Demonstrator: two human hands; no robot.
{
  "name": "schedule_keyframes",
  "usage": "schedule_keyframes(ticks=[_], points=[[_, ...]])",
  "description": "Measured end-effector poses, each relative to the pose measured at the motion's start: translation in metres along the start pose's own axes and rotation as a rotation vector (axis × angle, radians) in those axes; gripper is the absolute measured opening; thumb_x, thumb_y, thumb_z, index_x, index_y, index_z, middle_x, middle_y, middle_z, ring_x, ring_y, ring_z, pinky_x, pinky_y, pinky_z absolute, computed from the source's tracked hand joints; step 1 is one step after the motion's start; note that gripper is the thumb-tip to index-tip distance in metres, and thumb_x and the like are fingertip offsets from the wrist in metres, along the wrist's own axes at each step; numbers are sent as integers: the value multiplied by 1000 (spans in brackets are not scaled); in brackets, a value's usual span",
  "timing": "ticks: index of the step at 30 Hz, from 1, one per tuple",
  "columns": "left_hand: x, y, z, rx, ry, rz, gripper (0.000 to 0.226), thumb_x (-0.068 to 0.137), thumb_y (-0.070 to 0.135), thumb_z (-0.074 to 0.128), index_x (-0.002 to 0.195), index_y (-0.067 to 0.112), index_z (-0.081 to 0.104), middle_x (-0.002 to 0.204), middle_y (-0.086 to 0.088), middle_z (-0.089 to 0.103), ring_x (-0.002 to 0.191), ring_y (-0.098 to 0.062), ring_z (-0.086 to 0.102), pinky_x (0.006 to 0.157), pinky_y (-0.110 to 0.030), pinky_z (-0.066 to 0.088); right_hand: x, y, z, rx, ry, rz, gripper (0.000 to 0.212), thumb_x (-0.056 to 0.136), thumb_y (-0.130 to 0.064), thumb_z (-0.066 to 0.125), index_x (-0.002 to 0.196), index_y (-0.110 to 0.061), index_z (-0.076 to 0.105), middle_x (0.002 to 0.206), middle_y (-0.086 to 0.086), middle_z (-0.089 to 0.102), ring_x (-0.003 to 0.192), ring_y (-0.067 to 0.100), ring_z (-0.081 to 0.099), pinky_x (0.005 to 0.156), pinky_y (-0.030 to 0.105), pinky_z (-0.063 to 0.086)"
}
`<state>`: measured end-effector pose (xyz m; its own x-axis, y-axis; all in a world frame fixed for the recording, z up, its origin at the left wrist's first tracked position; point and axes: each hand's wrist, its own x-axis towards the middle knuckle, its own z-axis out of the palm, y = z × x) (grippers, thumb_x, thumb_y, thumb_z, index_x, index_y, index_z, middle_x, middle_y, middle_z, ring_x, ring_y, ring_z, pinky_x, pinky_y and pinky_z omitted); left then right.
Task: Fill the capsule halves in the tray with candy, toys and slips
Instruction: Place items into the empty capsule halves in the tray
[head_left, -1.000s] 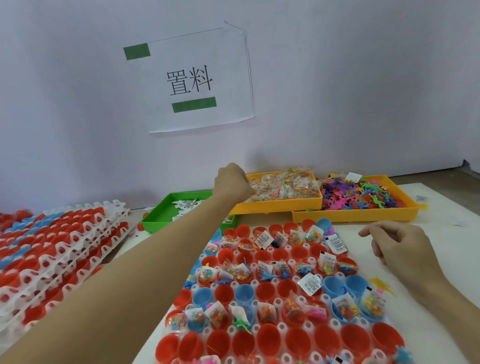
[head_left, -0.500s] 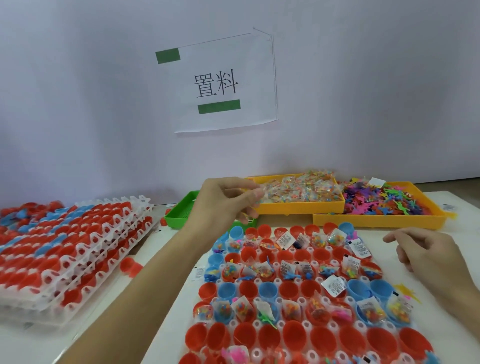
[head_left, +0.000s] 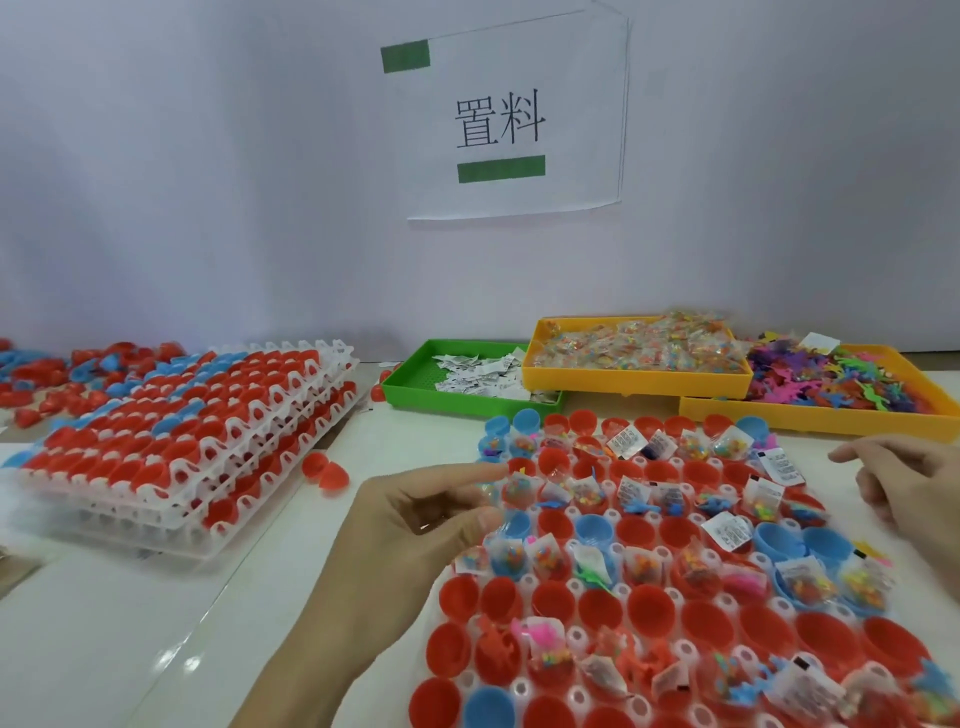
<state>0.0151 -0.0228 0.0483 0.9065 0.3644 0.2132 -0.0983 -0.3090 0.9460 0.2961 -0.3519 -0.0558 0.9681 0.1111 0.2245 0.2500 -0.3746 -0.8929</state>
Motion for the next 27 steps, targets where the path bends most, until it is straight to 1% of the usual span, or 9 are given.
schedule_keyframes(ticks=[6,10,14,17,20,22,23,25,27], points=[[-14,4,-13,49,9,-12,20,61,29,77,80,28,80,76,-2,76,60,-13,67,54,-19,53,9,17,0,23,-5,52,41,85,-52,46,96,-25,74,54,2,57,38,5,42,38,9,33],[-25,4,-16,53,-7,-63,19,68,19,75,85,28,80,78,-4,77,64,-16,70,62,-21,56,15,24,0,17,-4,75,44,85,-58,45,96,-26,73,55,3,58,38,7,44,39,10,35],[-31,6,-16,124,-45,-99,34,81,3,74,92,35,76,81,-3,75,72,-21,72,70,-24,57,17,25,1,19,-23,66,46,83,-57,43,95,-24,73,53,2,57,37,6,43,37,9,34],[-33,9,-13,209,-101,-77,22,85,8,72,87,30,74,84,1,73,78,-15,69,74,-25,57,14,21,2,17,-19,53,45,84,-58,44,94,-26,73,54,3,58,37,6,43,37,10,33],[-35,11,-10,278,-169,-54,9,81,20,74,81,29,72,85,5,70,81,-9,63,76,-27,50,12,14,4,26,5,33,42,81,-55,44,91,-27,74,53,1,58,37,6,43,36,9,32],[-37,11,-9,346,-186,-56,8,78,27,78,80,33,74,87,11,68,81,-5,58,74,-26,42,11,13,6,24,16,23,41,81,-54,45,91,-27,74,53,0,58,38,4,43,35,9,32],[-37,12,-8,355,-190,-60,11,77,24,80,80,34,75,85,11,68,77,-4,56,70,-27,42,11,13,6,22,21,19,41,81,-53,45,91,-27,74,53,0,58,39,4,44,35,9,33],[-36,12,-7,301,-212,-90,15,76,14,81,78,28,77,78,3,71,70,-8,58,65,-30,48,11,15,5,21,22,16,40,82,-52,45,92,-27,74,54,0,58,40,4,45,35,9,33],[-35,11,-6,284,-227,-138,14,76,9,81,78,23,77,77,-1,73,68,-14,63,68,-29,55,13,18,6,20,18,21,39,83,-52,45,92,-27,74,53,0,58,39,4,44,35,9,33]])
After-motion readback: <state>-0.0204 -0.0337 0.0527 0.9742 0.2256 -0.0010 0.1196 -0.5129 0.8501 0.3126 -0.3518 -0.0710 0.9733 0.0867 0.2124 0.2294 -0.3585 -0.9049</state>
